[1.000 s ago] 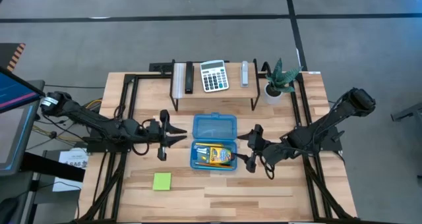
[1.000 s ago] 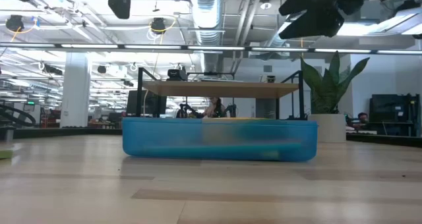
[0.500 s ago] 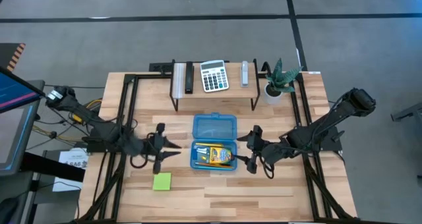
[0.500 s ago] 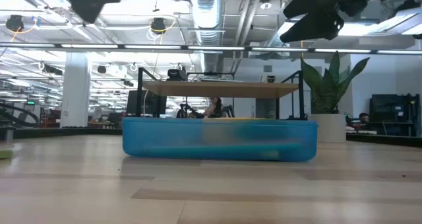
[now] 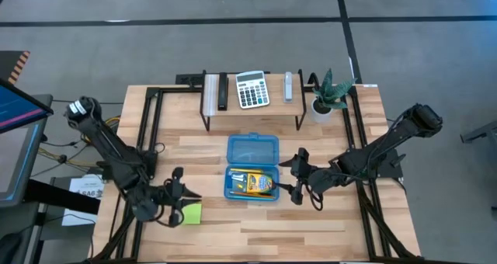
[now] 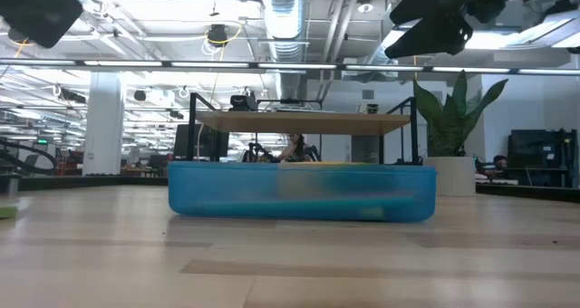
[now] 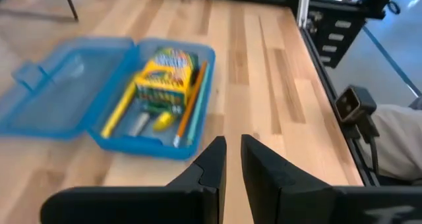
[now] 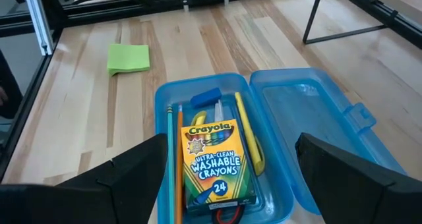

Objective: Pack school essentials
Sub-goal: Put the green sticky note into the blue supply box

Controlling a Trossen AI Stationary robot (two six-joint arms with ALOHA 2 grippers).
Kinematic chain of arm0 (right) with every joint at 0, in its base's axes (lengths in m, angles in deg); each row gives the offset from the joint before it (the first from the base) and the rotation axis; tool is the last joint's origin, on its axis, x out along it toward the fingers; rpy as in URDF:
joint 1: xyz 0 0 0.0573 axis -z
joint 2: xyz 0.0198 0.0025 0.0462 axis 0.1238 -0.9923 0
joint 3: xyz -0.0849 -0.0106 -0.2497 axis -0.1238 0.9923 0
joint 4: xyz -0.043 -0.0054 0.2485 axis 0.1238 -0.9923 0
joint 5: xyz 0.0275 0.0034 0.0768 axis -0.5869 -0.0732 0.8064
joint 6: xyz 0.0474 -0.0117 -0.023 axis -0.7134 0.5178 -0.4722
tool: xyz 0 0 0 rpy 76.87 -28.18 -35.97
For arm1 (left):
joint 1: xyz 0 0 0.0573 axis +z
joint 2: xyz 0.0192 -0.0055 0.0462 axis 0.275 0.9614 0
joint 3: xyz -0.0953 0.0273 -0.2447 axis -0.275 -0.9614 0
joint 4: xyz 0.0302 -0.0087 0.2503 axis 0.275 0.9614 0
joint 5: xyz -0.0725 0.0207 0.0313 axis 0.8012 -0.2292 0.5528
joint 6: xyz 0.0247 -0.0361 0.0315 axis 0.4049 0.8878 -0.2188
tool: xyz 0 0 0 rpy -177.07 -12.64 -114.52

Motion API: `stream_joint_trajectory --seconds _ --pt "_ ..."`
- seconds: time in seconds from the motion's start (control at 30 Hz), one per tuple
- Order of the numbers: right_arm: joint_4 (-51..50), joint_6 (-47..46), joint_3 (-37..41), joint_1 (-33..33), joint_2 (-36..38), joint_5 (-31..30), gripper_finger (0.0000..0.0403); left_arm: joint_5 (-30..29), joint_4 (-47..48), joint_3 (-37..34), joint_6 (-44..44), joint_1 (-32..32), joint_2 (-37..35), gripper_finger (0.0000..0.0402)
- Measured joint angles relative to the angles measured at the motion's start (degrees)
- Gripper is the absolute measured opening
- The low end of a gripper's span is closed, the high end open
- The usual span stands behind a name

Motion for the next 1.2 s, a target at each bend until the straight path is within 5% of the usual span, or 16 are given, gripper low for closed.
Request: stream_joint_trajectory --seconds 0.47,0.6,0.87,1.2 --pt "0.0 0.0 0.0 0.0 0.0 0.0 0.0358 7.4 0.4 0.4 14.8 -1.8 10.9 0.0032" --pt "0.0 0.3 0.0 0.0 0.0 0.0 0.0358 9.8 4.5 5.7 14.2 -1.7 14.4 0.0032" --pt "0.0 0.5 0.0 0.0 0.0 0.0 0.0358 12.2 29.1 21.9 17.1 -1.7 22.4 0.0032" --pt "0.0 0.5 0.0 0.0 0.0 0.0 0.0358 14.1 29.0 24.0 19.4 -1.6 27.6 0.0081"
